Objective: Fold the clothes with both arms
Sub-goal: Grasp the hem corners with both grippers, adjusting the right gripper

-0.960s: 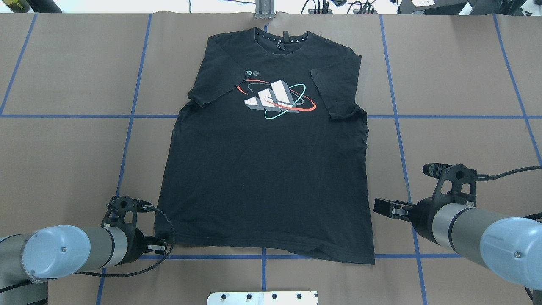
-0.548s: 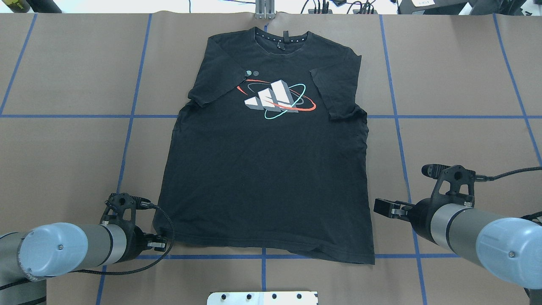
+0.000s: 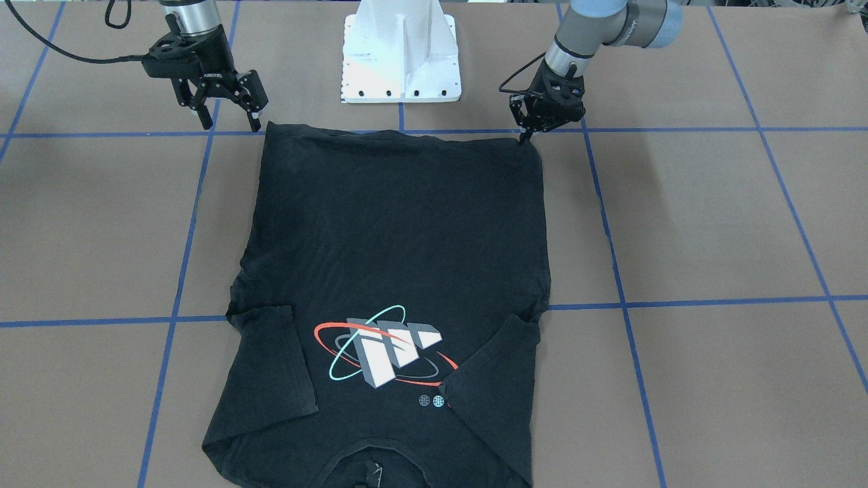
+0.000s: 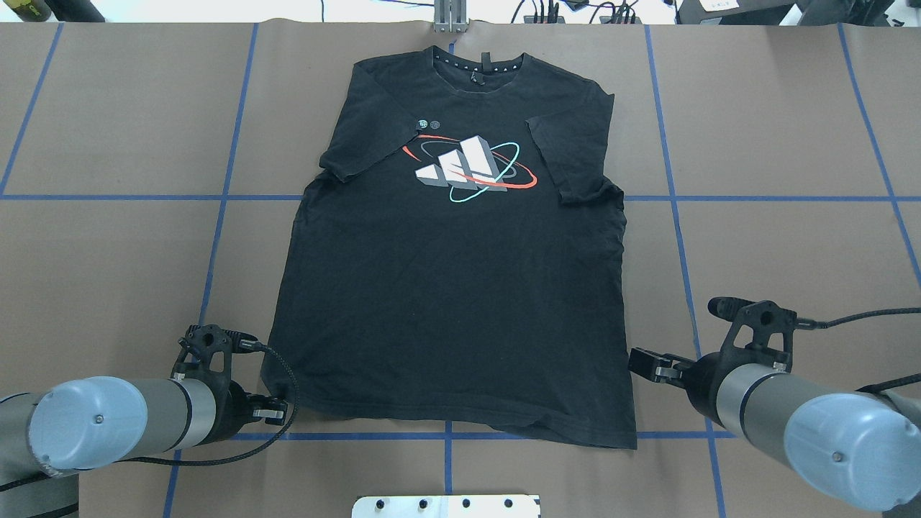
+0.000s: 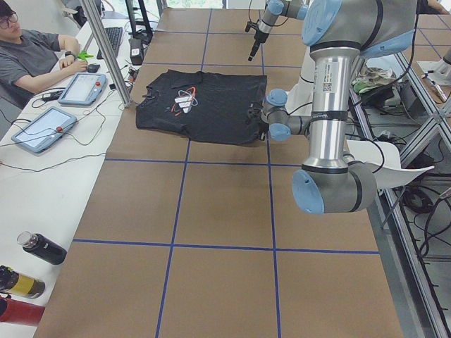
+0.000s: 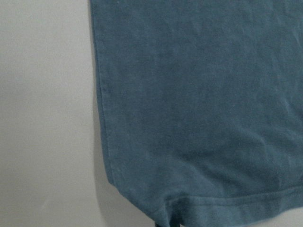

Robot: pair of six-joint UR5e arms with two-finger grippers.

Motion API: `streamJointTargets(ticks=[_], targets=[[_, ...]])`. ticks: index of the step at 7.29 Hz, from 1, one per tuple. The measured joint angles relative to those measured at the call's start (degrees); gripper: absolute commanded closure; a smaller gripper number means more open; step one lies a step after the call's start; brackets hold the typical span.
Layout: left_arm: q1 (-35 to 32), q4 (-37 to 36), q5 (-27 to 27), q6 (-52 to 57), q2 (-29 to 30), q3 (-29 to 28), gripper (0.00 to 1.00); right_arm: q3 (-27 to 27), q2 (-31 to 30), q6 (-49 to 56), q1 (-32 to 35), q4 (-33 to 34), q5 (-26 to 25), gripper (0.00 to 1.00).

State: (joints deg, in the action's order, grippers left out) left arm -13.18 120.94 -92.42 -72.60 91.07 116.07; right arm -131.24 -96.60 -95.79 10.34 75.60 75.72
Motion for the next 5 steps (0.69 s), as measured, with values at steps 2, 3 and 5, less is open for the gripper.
streamJointTargets(ticks=[2,3,5], targets=[[0.0,0.1,1.0,0.0,0.1,0.1,1.00,1.5,0.7,-6.5,-4.8,0.0,-4.7,0.12],[0.0,0.1,1.7,0.0,0.2,0.2,1.00,2.6,1.1,-10.1,-7.4,0.0,-7.7,0.18],[0.0,0.1,3.0,0.0,0.2,0.3,1.00,5.4,2.5,-14.5,-10.9,0.0,-11.2,0.30]])
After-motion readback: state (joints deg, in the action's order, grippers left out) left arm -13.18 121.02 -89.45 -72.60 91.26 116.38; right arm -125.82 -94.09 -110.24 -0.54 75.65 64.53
